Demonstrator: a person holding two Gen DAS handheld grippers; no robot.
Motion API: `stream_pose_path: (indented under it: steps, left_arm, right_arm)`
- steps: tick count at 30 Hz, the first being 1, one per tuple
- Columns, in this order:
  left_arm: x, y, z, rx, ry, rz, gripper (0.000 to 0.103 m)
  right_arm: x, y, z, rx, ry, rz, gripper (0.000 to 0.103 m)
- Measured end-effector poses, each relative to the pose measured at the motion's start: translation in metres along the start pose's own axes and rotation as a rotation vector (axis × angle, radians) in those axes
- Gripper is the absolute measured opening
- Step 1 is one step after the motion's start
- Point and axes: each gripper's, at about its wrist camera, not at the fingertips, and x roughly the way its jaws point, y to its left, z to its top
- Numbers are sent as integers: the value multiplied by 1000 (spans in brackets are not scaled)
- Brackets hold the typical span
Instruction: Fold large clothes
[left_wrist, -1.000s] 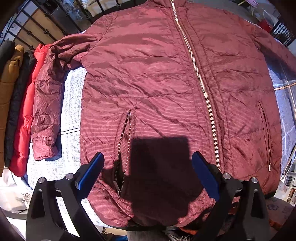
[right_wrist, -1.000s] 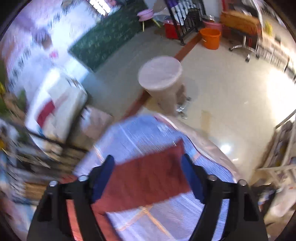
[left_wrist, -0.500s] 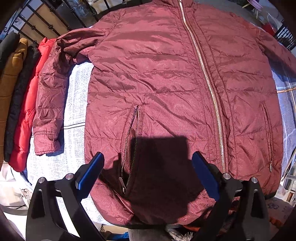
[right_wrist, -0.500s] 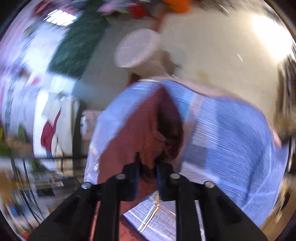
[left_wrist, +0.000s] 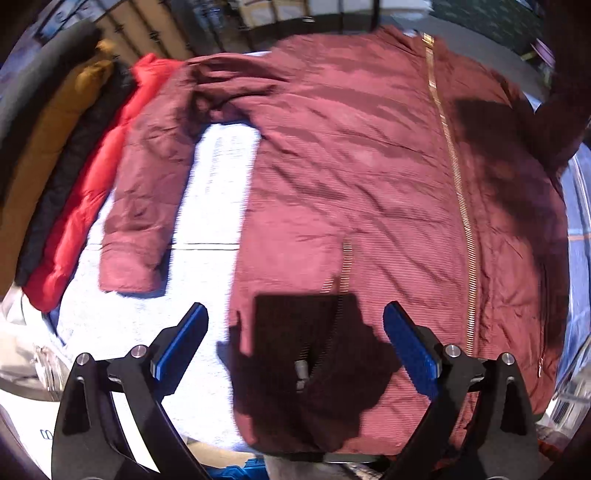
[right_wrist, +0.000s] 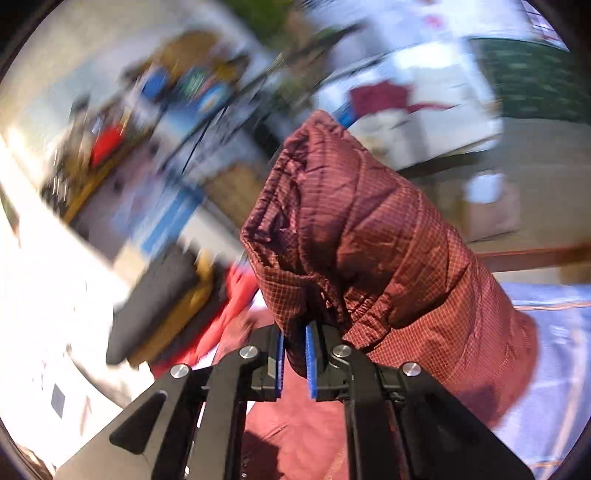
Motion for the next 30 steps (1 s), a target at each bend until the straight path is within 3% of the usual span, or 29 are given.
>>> stream_pose_path:
  steps: [4,6,8,9,10,11,14,17,19,21,23,27,30]
  left_arm:
    - [-1,33,-15,-87,4,26,94]
    - [1,49,-23,-122,18,34,94]
    - [5,59,-29,-138,29,47,94]
    - [6,63,-31,-141,32,52,94]
    - [7,66,-32,-142,33,55,94]
    - [7,69,-32,-141,30,56,94]
    - [9,74,-23,-133,19,47,94]
    - [8,67,3,-90,-24,27,94]
    - [8,54,33,-37,-65,17,94]
    - [9,40,63,1,-104,5,94]
    - [11,18,98,38,-139,-25,94]
    - [21,-37,162,141,-188,-21,94]
    - [44,-71,194,192,-157,-14,94]
  right_arm:
    - [128,47,-42,-41,204,-44,10]
    - [179,56,-68,-68,286,-97,16]
    - [216,54,-87,-72,346,-118,33]
    - [232,52,-101,-53,404,-113,50]
    - [244,50,-111,-22,452,-125,57]
    - [249,51,-112,3,465,-124,57]
    - [221,49,-126,67,431,-85,62]
    - [169,36,-116,68,332,-97,67]
    - [135,7,-114,41,254,-227,84]
    - [114,-33,-116,38,233,-404,85]
    - [103,-75,-124,74,265,-519,85]
    - [82,-128,-136,160,284,-628,85]
    - [89,-151,-147,211,320,-616,85]
